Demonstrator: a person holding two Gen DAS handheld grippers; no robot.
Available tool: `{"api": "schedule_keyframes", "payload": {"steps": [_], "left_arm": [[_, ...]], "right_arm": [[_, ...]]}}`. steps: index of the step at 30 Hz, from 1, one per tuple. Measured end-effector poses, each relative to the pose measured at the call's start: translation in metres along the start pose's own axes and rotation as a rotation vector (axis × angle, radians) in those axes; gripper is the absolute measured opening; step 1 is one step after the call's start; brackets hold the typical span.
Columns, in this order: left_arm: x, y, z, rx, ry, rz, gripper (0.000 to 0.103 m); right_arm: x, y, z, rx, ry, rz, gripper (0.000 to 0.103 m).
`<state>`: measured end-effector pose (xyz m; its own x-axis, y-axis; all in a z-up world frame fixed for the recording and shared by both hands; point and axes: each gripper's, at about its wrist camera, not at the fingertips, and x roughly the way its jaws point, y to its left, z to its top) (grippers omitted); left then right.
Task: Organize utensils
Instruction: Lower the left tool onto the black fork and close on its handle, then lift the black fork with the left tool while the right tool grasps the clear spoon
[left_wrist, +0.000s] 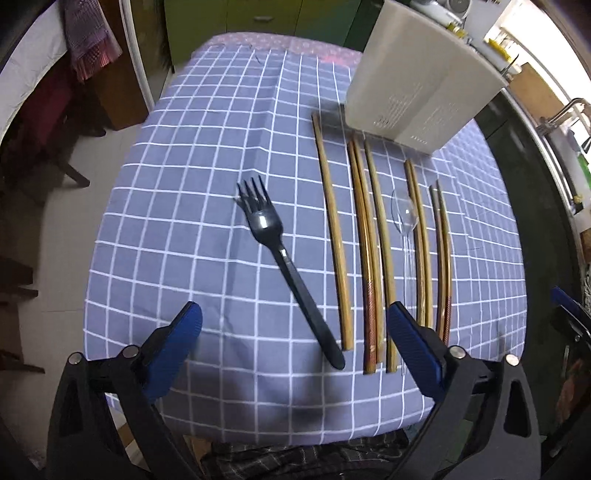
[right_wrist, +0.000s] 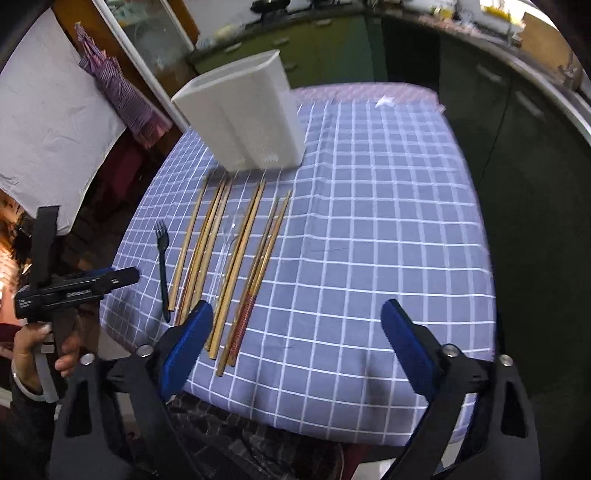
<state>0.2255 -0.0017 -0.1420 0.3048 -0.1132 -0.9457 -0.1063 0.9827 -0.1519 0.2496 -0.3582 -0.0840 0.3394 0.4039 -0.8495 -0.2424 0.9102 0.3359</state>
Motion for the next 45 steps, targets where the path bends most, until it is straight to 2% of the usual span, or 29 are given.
{"api": "schedule_keyframes", "payload": {"steps": [4, 6, 7, 9, 13, 15, 17, 19, 20, 23, 29, 33, 35, 39, 42, 45], "left_arm": [[0.017, -0.005, 0.008, -0.052, 0.058, 0.0, 0.072], [0.021, -0.004, 0.012, -0.08, 0.062, 0.008, 0.062], [0.023, -0.002, 0.015, -0.092, 0.059, 0.014, 0.06], [0.026, 0.002, 0.02, -0.124, 0.053, 0.032, 0.052], [0.036, 0.01, 0.028, -0.176, 0.073, 0.042, 0.044], [0.042, 0.011, 0.03, -0.187, 0.094, 0.041, 0.034], [0.042, 0.01, 0.032, -0.183, 0.088, 0.048, 0.032], [0.043, 0.01, 0.037, -0.186, 0.091, 0.049, 0.026], [0.044, 0.009, 0.038, -0.186, 0.096, 0.047, 0.019], [0.045, 0.008, 0.043, -0.175, 0.102, 0.052, 0.011], [0.048, 0.002, 0.056, -0.138, 0.078, 0.063, 0.009], [0.034, -0.001, 0.067, -0.096, -0.007, 0.066, 0.009], [0.023, -0.002, 0.07, -0.079, -0.056, 0.062, 0.009], [-0.006, -0.005, 0.07, -0.031, -0.184, 0.06, 0.009], [-0.02, 0.0, 0.057, 0.002, -0.249, 0.061, 0.009], [-0.03, 0.003, 0.043, 0.023, -0.281, 0.049, 0.009]], "right_arm": [[0.01, 0.002, 0.005, -0.001, 0.036, 0.03, 0.075], [0.013, 0.007, 0.007, -0.023, 0.039, 0.024, 0.07], [0.015, 0.008, 0.008, -0.03, 0.038, 0.023, 0.068], [0.016, 0.011, 0.009, -0.036, 0.042, 0.037, 0.068], [0.019, 0.01, 0.01, -0.049, 0.048, 0.054, 0.068], [0.021, 0.009, 0.011, -0.05, 0.05, 0.06, 0.068], [0.023, 0.008, 0.011, -0.052, 0.05, 0.059, 0.068], [0.024, 0.008, 0.011, -0.06, 0.049, 0.051, 0.068], [0.024, 0.009, 0.011, -0.066, 0.048, 0.046, 0.068], [0.023, 0.009, 0.01, -0.076, 0.05, 0.043, 0.068], [0.025, 0.018, 0.014, -0.089, 0.079, 0.045, 0.067], [0.036, 0.041, 0.02, -0.125, 0.137, 0.037, 0.052], [0.046, 0.056, 0.026, -0.133, 0.166, 0.05, 0.05], [0.074, 0.082, 0.039, -0.131, 0.218, 0.034, 0.028], [0.1, 0.095, 0.048, -0.118, 0.263, -0.004, 0.025], [0.124, 0.1, 0.057, -0.102, 0.29, -0.067, 0.015]]}}
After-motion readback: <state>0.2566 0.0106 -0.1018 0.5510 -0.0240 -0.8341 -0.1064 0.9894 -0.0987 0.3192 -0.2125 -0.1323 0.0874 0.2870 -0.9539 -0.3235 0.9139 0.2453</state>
